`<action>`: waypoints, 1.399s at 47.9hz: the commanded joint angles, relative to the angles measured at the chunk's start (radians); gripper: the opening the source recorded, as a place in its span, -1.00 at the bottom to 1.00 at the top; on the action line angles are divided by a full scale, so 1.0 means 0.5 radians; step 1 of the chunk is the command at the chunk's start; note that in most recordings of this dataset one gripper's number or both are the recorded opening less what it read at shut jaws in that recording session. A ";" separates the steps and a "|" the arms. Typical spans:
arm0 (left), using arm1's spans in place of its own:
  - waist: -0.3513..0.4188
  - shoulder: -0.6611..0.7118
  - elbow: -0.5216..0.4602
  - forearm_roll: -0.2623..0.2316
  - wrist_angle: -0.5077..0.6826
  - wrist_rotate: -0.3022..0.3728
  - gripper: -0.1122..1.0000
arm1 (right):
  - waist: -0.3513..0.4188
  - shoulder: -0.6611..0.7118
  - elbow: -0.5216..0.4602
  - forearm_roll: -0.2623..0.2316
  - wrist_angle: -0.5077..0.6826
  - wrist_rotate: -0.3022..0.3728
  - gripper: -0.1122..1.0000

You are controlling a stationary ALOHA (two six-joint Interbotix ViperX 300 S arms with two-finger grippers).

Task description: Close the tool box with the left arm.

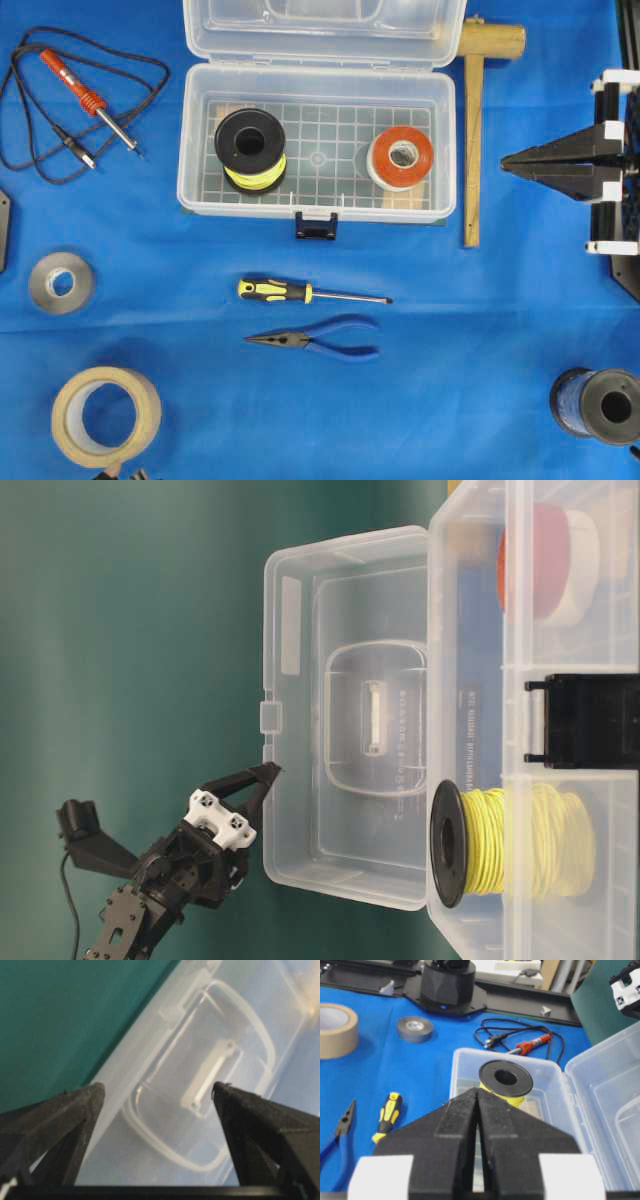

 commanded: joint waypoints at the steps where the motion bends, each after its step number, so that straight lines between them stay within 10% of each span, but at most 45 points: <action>1: -0.003 -0.018 -0.052 -0.006 0.046 -0.003 0.82 | -0.009 0.021 -0.034 0.003 -0.012 0.003 -0.80; 41: -0.377 -0.362 -0.061 -0.006 0.730 -0.104 0.82 | -0.006 0.031 -0.034 0.000 -0.015 0.003 -0.80; 67: -0.936 -0.617 0.233 -0.012 0.813 -0.347 0.82 | -0.009 0.025 -0.037 0.000 -0.021 0.006 -0.80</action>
